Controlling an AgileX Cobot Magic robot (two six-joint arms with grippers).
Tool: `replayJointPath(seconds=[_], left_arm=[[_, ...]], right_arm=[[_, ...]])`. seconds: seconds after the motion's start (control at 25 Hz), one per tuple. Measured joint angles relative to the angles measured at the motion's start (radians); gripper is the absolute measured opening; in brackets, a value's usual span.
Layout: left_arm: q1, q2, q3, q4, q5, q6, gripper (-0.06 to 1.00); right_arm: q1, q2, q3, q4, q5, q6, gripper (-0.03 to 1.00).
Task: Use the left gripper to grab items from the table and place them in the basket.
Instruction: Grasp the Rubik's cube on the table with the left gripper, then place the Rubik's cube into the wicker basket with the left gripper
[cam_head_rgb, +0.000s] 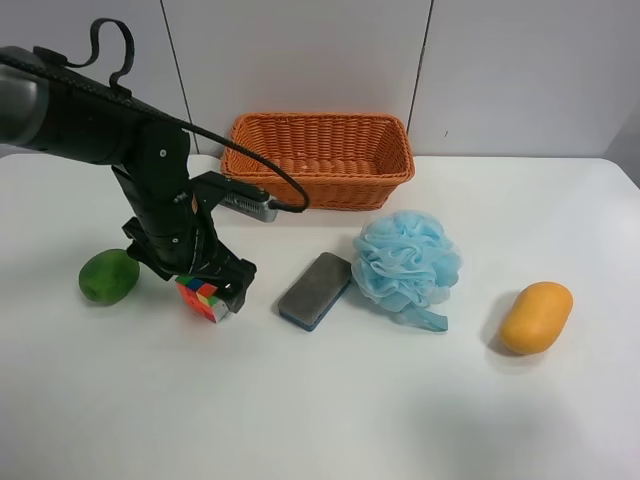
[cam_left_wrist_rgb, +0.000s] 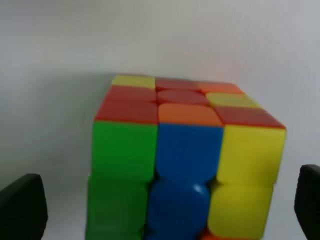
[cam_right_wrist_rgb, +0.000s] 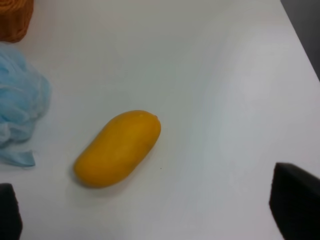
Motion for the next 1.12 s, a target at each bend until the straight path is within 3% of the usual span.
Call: replayJointPath(seconds=[0.44,0.52,0.68,1.12], left_arm=[[0.0,0.057,0.0,0.001,-0.058,0.0,0.98],[0.0,0.063,0.0,0.001,-0.058,0.0,0.9],[0.0,0.068,0.0,0.003,-0.058,0.001,0.56],[0.0,0.061,-0.001,0.008,-0.044,0.001,0.57]], right_arm=[[0.0,0.0,0.0,0.0,0.0,0.0,0.99],[0.0,0.0,0.0,0.0,0.0,0.0,0.99],[0.0,0.0,0.0,0.0,0.0,0.0,0.99],[0.0,0.0,0.0,0.0,0.0,0.0,0.99]])
